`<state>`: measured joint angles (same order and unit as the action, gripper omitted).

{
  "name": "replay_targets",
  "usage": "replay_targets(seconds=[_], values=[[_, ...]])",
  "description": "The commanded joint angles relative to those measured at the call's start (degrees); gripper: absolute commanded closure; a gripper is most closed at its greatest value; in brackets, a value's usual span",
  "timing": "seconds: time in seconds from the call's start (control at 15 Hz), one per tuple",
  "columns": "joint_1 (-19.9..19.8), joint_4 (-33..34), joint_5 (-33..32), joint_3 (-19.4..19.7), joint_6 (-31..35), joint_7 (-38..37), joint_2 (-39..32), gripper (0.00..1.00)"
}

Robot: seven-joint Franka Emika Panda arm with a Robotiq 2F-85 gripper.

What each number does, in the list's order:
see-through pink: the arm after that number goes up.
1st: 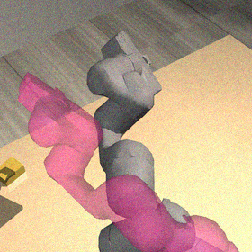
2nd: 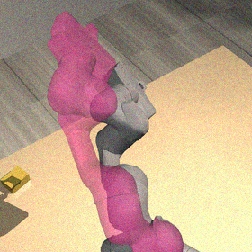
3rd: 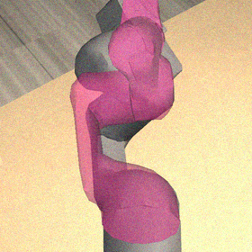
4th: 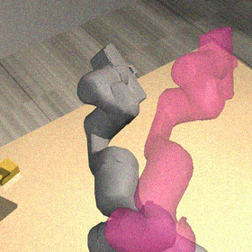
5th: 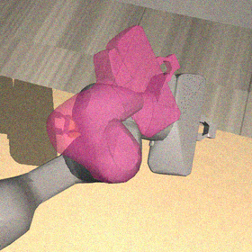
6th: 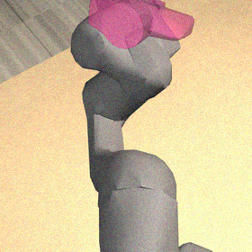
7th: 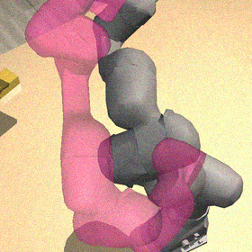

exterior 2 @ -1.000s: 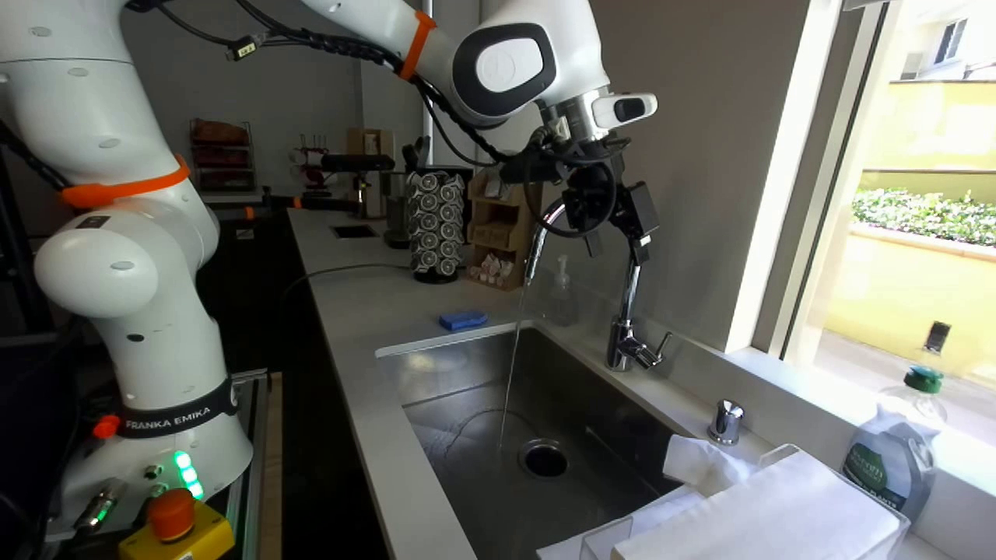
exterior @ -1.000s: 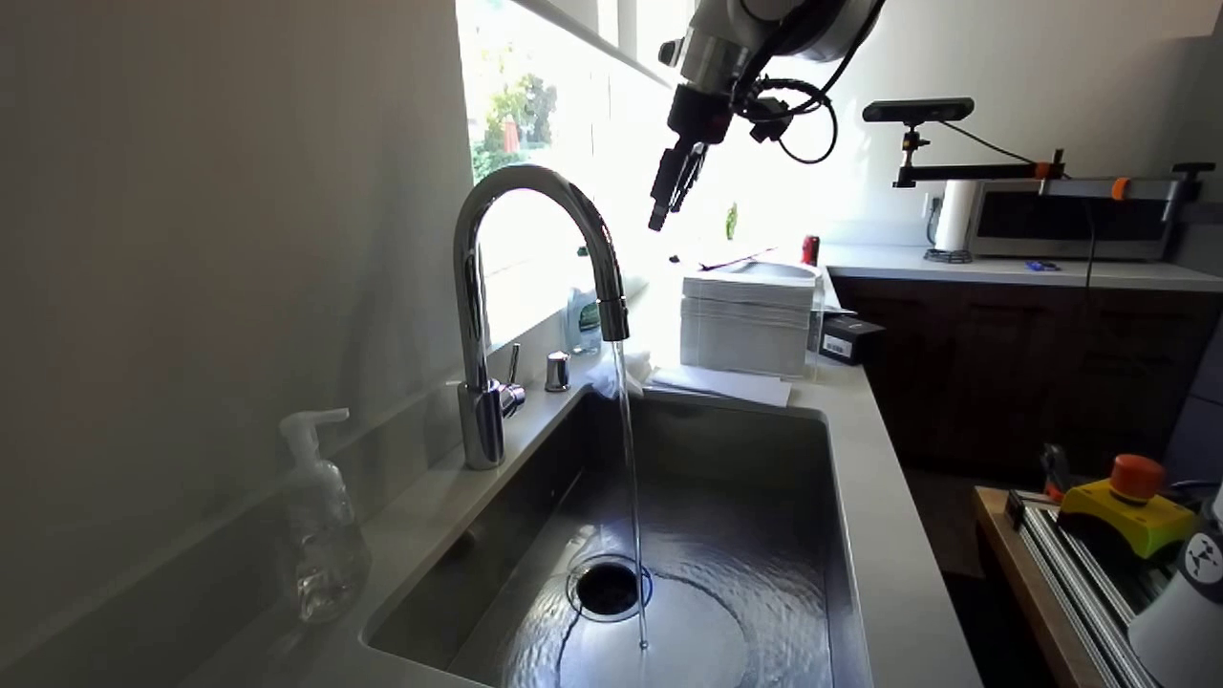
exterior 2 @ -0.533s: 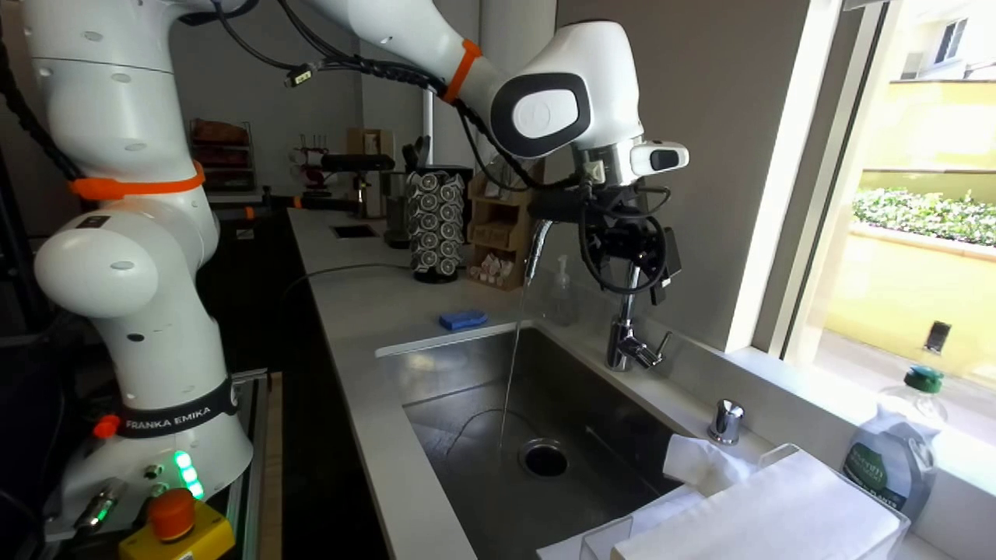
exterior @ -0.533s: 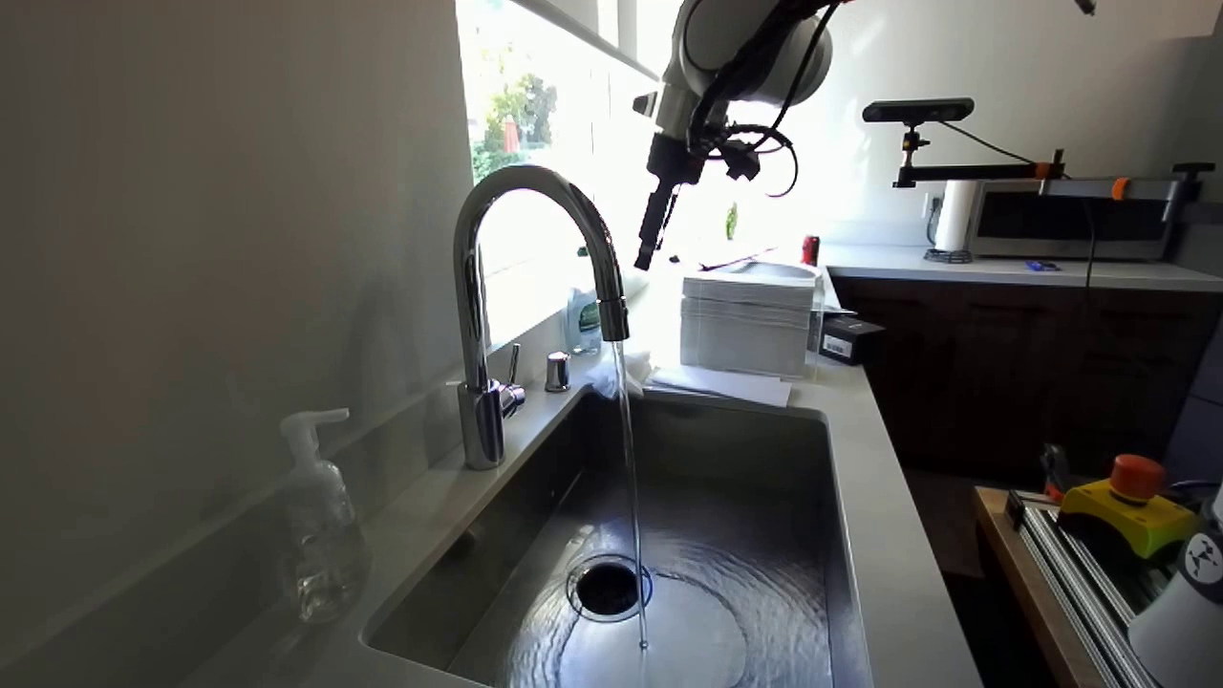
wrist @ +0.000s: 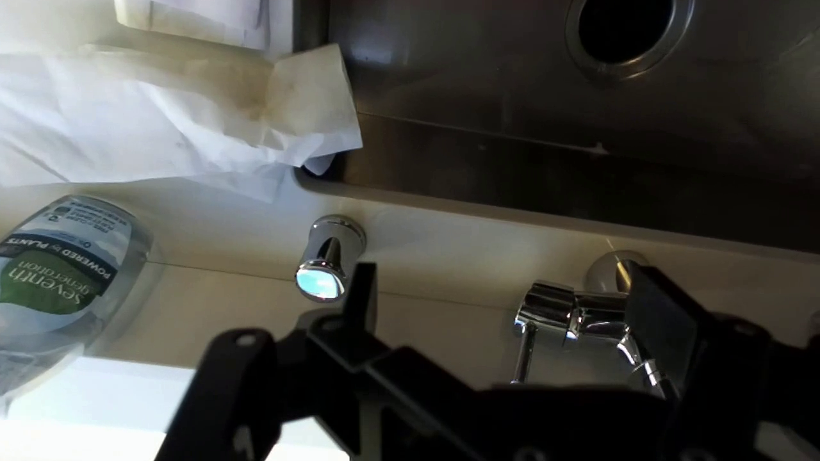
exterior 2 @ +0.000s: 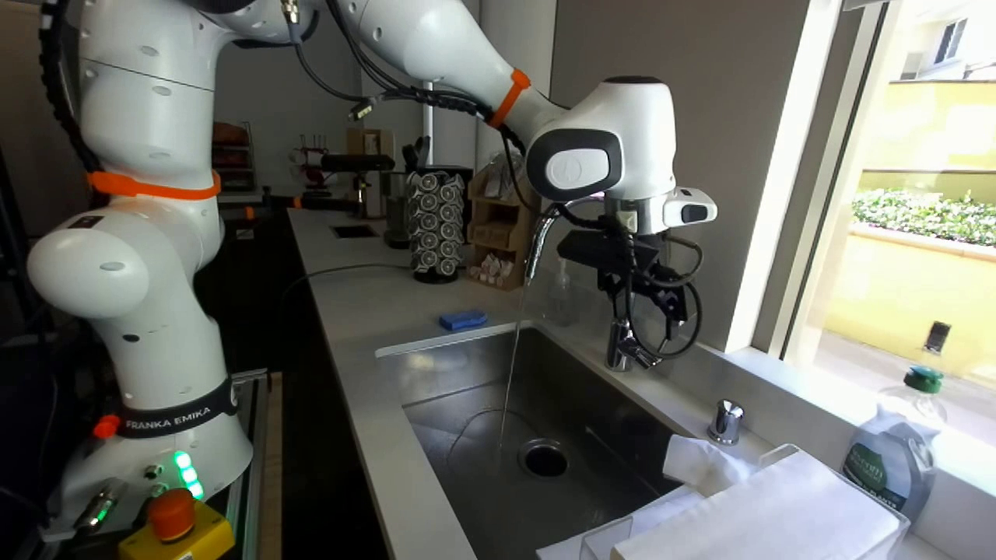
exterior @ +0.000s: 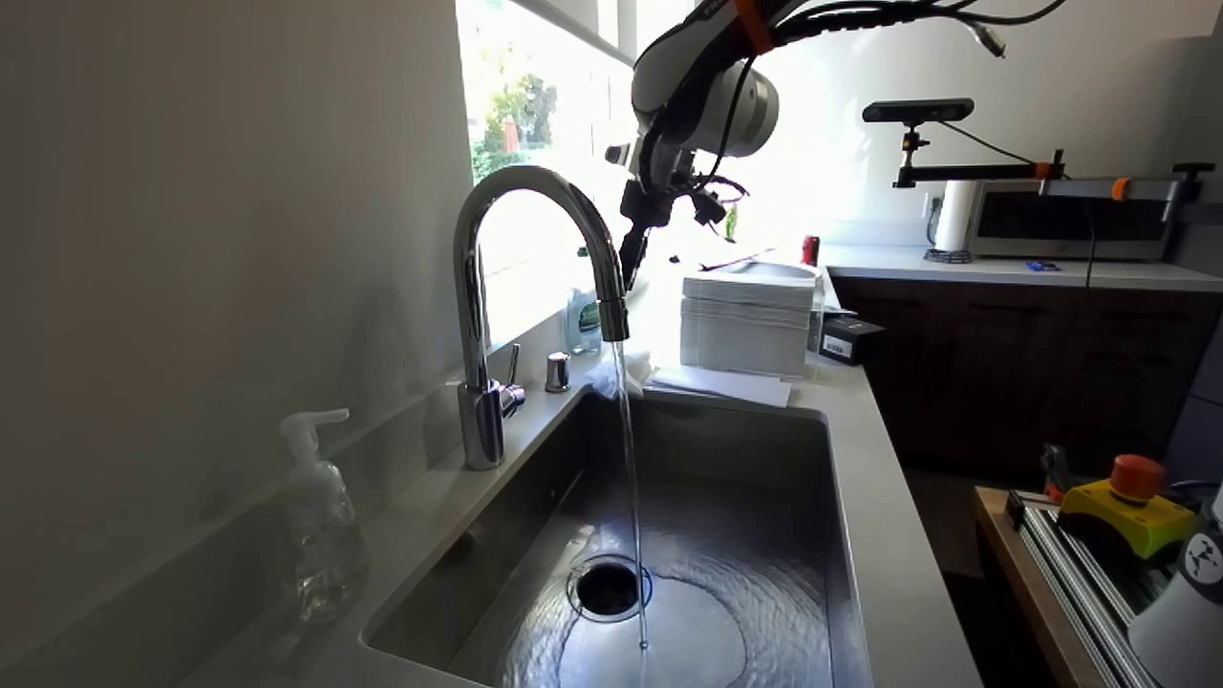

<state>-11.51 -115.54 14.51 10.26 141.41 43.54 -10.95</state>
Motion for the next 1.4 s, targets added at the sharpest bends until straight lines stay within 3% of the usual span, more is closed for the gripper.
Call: replay_targets(seconds=[0.0, 0.6, 0.87, 1.33], values=[[-3.6, 5.2, 6.2, -3.6, -1.2, 4.8, -5.7, 0.0], [-8.6, 14.3, 13.2, -11.2, -2.1, 10.4, -14.4, 0.0], [-7.8, 12.4, 10.8, -10.8, -0.2, 8.0, -13.3, 0.0], [-9.0, 14.5, 12.9, -11.9, -1.5, 9.6, -15.1, 0.0]])
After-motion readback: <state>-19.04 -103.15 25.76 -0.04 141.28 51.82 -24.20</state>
